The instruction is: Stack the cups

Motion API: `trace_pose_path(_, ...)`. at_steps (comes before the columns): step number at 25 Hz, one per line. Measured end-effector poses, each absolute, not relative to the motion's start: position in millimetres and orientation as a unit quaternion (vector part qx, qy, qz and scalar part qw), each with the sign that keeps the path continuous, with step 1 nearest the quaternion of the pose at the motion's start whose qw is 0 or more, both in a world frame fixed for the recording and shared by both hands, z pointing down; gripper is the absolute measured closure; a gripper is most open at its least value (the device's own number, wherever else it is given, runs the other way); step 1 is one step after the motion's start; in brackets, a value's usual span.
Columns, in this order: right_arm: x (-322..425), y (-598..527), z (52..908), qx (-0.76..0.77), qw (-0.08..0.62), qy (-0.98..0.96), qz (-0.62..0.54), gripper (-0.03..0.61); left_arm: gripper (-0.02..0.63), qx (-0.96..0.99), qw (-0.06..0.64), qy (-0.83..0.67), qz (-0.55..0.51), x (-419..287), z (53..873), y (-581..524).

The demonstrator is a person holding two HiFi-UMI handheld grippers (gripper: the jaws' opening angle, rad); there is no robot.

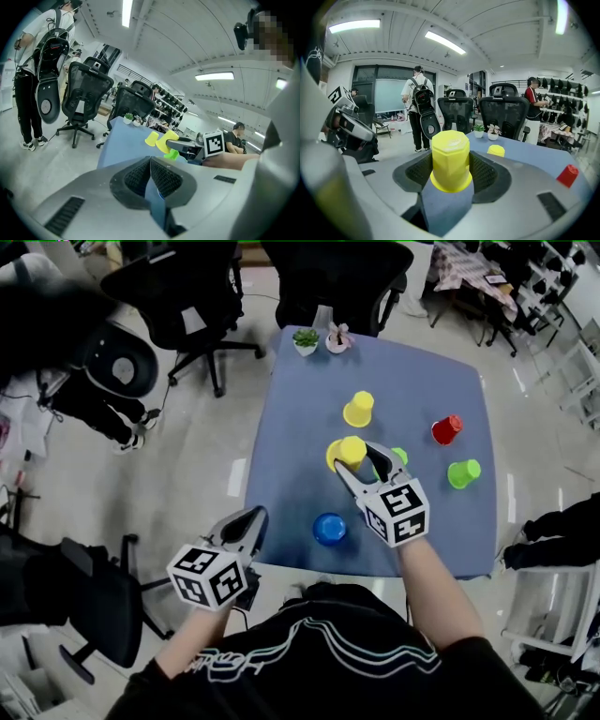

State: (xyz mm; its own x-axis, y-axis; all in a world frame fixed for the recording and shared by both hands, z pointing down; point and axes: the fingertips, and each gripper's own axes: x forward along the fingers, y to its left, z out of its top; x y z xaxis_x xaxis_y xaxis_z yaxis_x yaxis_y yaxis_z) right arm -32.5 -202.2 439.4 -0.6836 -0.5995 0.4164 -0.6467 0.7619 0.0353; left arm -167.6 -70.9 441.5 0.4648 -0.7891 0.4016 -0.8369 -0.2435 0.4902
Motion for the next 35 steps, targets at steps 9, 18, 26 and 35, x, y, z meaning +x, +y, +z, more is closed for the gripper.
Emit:
trace_pose_path(9,-4,-164,421,0.368,0.193,-0.907,0.065,0.319,0.589,0.811,0.322,-0.486,0.046,-144,430,-55)
trace_pose_path(18,30,-130,417,0.402,0.194,-0.892,0.069,0.319,0.589,0.830,0.317,-0.457,0.047,-126,423,-45)
trace_pose_path(26,44,-102,423,0.422,0.196,-0.882,0.077,0.319,0.589,0.839,0.320,-0.437,0.052,-118,426,-33)
trace_pose_path(35,50,-83,434,0.437,0.206,-0.871,0.085,0.319,0.589,0.851,0.318,-0.414,0.055,-111,426,-29)
